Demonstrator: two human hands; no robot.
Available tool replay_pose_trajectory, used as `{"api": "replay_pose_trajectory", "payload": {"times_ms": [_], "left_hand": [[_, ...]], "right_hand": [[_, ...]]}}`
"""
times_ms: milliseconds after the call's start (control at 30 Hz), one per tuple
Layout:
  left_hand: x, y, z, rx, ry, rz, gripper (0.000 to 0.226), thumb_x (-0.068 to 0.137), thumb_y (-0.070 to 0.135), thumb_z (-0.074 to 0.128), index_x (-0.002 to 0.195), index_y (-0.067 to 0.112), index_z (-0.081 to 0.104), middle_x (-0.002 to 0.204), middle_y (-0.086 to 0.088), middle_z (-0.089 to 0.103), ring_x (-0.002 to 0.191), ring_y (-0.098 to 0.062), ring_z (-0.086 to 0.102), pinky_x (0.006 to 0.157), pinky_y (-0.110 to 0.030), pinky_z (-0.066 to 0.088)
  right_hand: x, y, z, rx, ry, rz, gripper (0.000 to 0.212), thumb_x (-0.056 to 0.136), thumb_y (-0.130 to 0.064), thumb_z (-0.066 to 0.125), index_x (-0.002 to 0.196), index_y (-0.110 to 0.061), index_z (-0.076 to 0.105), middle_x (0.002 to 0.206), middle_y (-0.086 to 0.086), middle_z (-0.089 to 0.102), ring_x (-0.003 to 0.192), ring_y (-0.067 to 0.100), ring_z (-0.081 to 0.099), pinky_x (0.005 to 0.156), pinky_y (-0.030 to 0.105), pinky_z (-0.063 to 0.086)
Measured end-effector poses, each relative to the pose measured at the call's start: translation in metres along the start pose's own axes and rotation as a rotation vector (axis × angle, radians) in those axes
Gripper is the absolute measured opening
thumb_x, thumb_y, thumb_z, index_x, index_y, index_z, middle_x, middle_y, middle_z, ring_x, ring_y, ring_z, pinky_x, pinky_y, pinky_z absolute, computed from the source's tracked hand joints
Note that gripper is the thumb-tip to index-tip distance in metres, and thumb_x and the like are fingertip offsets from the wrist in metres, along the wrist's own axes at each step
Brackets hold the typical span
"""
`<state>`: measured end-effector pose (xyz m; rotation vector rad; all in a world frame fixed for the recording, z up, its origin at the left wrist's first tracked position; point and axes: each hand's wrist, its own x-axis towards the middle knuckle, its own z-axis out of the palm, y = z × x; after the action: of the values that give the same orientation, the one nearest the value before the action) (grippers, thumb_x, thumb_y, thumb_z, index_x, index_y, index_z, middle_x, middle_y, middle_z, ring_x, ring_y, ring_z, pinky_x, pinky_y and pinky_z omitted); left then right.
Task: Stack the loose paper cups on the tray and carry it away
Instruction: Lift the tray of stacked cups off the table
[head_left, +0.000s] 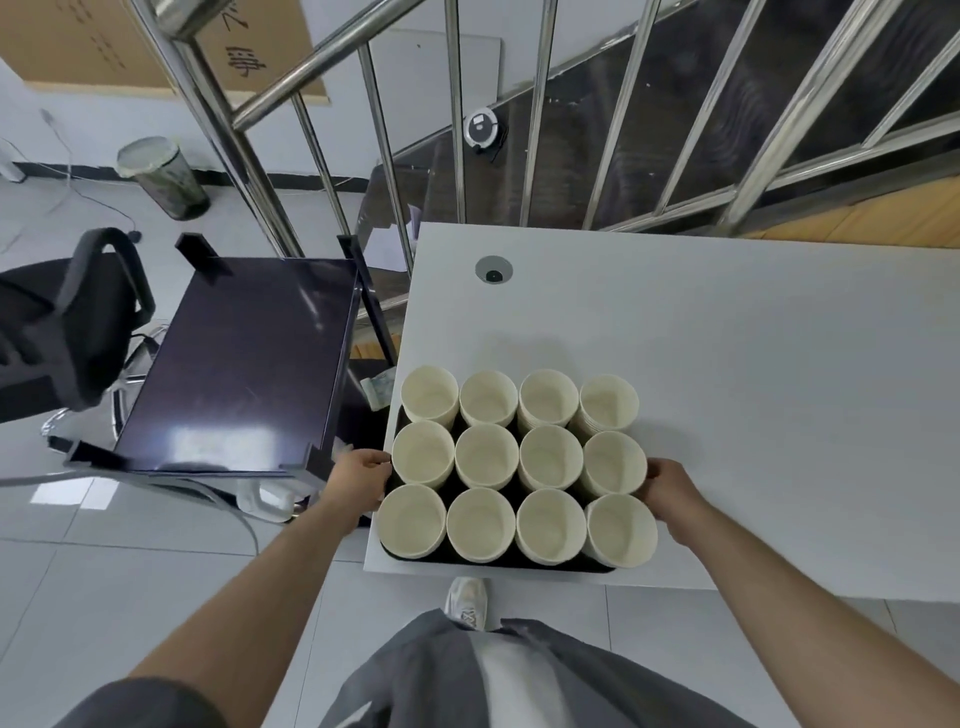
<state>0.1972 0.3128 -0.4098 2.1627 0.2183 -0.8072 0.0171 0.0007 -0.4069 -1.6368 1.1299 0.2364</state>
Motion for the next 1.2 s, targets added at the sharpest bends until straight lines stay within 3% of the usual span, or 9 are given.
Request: {"api": "replay_pose_trajectory", "payload": {"times_ms": [100, 233, 333, 467, 800, 1000, 1200], "left_hand": [[0.002, -0.002, 0.000, 0.026, -0.019, 0.006, 0.021, 0.090, 0.007, 0.056, 0.108, 0.003, 0.065, 0.074, -0.007, 0.061, 0.060, -0.016, 0.052, 0.041, -0.017, 0.042], [0.001, -0.002, 0.001, 0.064, -0.003, 0.044, 0.010, 0.083, 0.003, 0.064, 0.090, 0.009, 0.068, 0.072, 0.016, 0.057, 0.062, -0.008, 0.056, 0.052, -0.019, 0.047], [0.001, -0.004, 0.002, 0.071, 0.004, 0.057, 0.016, 0.077, 0.005, 0.068, 0.083, 0.020, 0.070, 0.078, 0.007, 0.070, 0.074, -0.016, 0.066, 0.060, -0.025, 0.052], [0.000, -0.004, 0.002, 0.054, 0.013, 0.068, 0.020, 0.076, 0.004, 0.068, 0.083, 0.023, 0.067, 0.079, 0.007, 0.070, 0.077, -0.014, 0.066, 0.060, -0.026, 0.050], [-0.008, 0.000, 0.005, 0.069, 0.023, 0.138, 0.020, 0.079, 0.004, 0.065, 0.076, 0.023, 0.071, 0.071, 0.010, 0.069, 0.071, -0.013, 0.066, 0.055, -0.023, 0.049], [-0.016, 0.007, 0.001, 0.087, 0.018, 0.200, 0.028, 0.078, 0.003, 0.063, 0.065, 0.026, 0.072, 0.064, 0.003, 0.070, 0.065, -0.022, 0.066, 0.057, -0.027, 0.049], [-0.029, 0.020, -0.005, 0.046, 0.021, 0.275, 0.041, 0.078, -0.004, 0.061, 0.051, 0.026, 0.068, 0.051, 0.006, 0.063, 0.050, -0.008, 0.051, 0.054, -0.022, 0.040]], "right_hand": [[0.003, 0.002, 0.002, -0.018, 0.001, -0.018, 0.018, 0.077, 0.005, 0.073, 0.083, -0.011, 0.067, 0.088, 0.011, 0.070, 0.077, 0.019, 0.062, 0.063, 0.029, 0.050], [0.001, 0.001, 0.004, -0.011, 0.016, -0.061, 0.024, 0.074, 0.005, 0.076, 0.080, -0.016, 0.066, 0.083, 0.004, 0.068, 0.075, 0.016, 0.061, 0.063, 0.029, 0.049], [0.002, 0.002, 0.007, -0.011, 0.031, -0.085, 0.027, 0.070, 0.005, 0.079, 0.080, -0.016, 0.065, 0.083, 0.003, 0.069, 0.075, 0.017, 0.062, 0.066, 0.032, 0.051], [0.002, 0.004, 0.007, -0.013, 0.025, -0.130, 0.025, 0.068, 0.006, 0.081, 0.080, -0.010, 0.067, 0.082, 0.005, 0.070, 0.075, 0.018, 0.063, 0.068, 0.034, 0.051], [-0.006, 0.006, 0.000, 0.018, -0.003, -0.197, 0.031, 0.058, -0.006, 0.087, 0.083, -0.011, 0.068, 0.083, 0.002, 0.071, 0.075, 0.014, 0.064, 0.060, 0.027, 0.050], [-0.016, 0.003, -0.012, 0.054, 0.007, -0.253, 0.038, 0.048, -0.019, 0.075, 0.083, -0.004, 0.070, 0.084, 0.009, 0.073, 0.074, 0.017, 0.065, 0.063, 0.031, 0.052], [-0.025, -0.007, -0.027, 0.064, 0.020, -0.316, 0.034, 0.049, -0.020, 0.076, 0.077, -0.002, 0.069, 0.078, 0.014, 0.072, 0.069, 0.015, 0.061, 0.062, 0.033, 0.050]]}}
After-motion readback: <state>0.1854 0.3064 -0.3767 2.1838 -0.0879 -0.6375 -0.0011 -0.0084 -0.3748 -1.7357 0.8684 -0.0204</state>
